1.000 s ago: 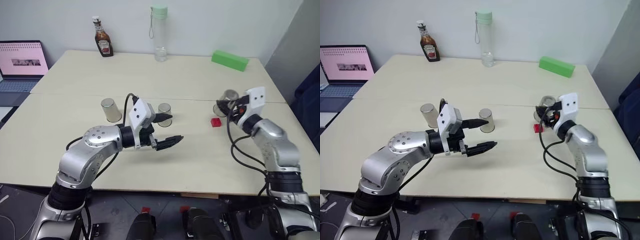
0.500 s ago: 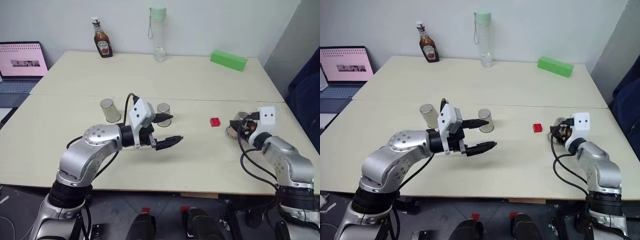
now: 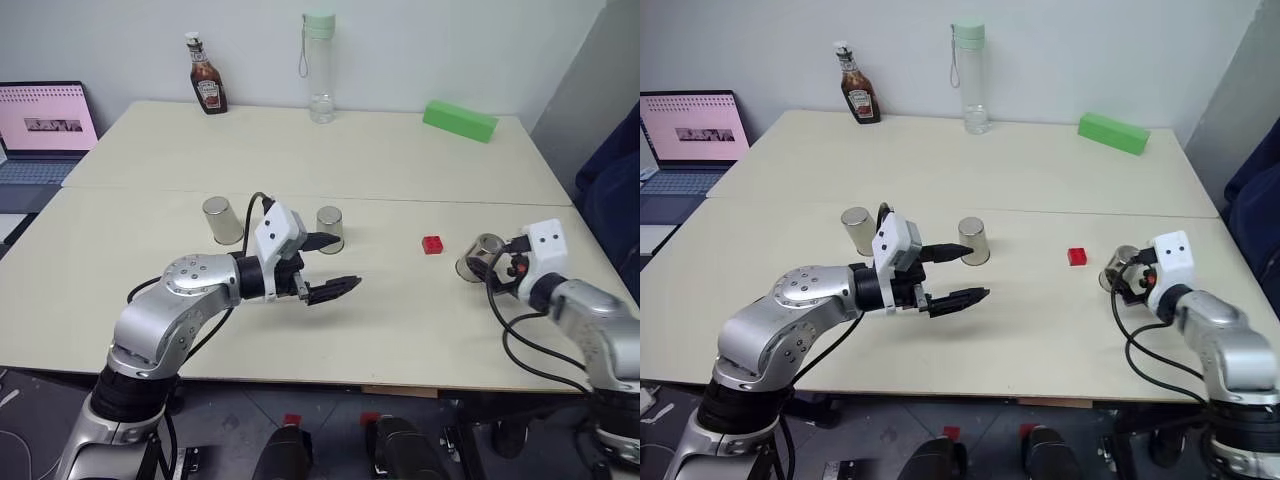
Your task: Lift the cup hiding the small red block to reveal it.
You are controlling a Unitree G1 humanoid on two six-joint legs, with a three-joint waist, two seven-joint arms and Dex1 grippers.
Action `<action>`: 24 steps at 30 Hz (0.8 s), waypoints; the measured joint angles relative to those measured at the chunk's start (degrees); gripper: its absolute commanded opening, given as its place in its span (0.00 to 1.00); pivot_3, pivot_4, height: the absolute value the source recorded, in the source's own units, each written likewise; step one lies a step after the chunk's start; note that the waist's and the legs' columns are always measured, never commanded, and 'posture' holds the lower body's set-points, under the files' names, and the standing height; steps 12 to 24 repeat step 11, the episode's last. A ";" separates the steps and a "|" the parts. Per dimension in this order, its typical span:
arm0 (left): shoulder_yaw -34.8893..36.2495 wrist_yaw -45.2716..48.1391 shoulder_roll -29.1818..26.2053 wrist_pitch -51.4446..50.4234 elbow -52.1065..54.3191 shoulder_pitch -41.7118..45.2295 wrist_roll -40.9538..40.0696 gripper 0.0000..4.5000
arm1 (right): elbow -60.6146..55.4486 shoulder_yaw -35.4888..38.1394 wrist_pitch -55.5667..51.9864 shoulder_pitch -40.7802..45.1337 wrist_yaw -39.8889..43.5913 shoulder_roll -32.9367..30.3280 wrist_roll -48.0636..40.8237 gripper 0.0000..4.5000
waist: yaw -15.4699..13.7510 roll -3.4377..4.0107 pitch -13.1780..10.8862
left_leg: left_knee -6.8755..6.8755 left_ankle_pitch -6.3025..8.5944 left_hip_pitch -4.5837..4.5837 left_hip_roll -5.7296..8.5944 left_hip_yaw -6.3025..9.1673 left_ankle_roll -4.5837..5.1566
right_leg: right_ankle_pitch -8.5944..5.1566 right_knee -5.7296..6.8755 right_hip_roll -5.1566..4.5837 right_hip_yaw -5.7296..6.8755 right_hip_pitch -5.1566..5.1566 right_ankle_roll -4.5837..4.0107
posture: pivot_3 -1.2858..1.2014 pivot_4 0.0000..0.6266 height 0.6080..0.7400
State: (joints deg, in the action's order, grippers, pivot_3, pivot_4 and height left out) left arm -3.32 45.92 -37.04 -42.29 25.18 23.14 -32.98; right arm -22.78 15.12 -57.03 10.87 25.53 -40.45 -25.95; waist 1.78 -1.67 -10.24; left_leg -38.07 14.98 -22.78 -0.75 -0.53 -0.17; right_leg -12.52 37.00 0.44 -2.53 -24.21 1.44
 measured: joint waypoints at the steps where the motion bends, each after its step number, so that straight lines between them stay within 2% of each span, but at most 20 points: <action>1: 0.89 0.02 -0.95 -0.40 0.20 -0.73 -0.33 1.00 | -2.52 2.36 -3.82 -0.51 0.71 -0.90 -2.53 0.99 | 0.05 0.00 0.00 | 0.00 0.00 0.02 0.00 0.00 0.00 | 0.00 0.02 0.01 0.01 0.00 0.00 | 0.52 0.24 1.00; 5: 4.39 0.57 -4.53 -1.80 0.73 -3.75 -1.07 1.00 | -10.81 12.46 -16.51 0.42 3.54 -2.46 -14.39 0.99 | 0.05 -0.01 0.00 | -0.02 0.00 0.13 -0.06 0.04 0.00 | -0.01 0.04 0.08 0.07 0.09 -0.01 | 0.52 0.24 1.00; 8: 4.83 1.07 -5.41 -1.92 0.69 -4.38 -1.08 1.00 | -13.82 14.44 -20.28 0.86 4.44 -2.37 -19.86 0.99 | -0.05 -0.02 0.00 | -0.05 0.00 0.15 -0.04 0.01 0.00 | -0.16 0.02 0.07 0.08 0.12 -0.26 | 0.52 0.24 1.00; 24: 4.82 1.14 -5.40 -1.92 -0.46 -3.30 -1.06 1.00 | -14.56 14.43 -21.28 0.60 3.07 -0.98 -21.14 0.99 | -0.15 -0.02 0.00 | -0.06 -0.01 0.07 0.03 -0.03 0.00 | -0.16 -0.01 0.04 0.05 0.09 -0.26 | 0.52 0.24 1.00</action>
